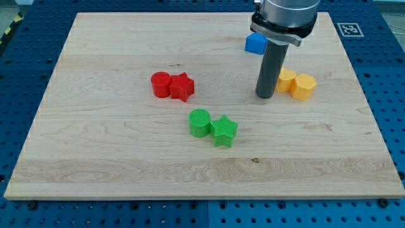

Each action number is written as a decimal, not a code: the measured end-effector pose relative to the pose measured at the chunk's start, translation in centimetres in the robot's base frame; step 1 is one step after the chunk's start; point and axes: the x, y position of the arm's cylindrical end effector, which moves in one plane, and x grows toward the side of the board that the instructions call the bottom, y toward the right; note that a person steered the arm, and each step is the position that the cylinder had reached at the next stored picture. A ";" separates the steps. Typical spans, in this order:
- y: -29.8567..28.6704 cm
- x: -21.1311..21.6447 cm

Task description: Move the yellow hexagon to the right center of the board

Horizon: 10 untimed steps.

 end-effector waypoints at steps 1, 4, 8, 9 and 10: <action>0.6 0.0; 2.8 0.0; 6.1 0.0; 7.1 0.0; 7.9 0.0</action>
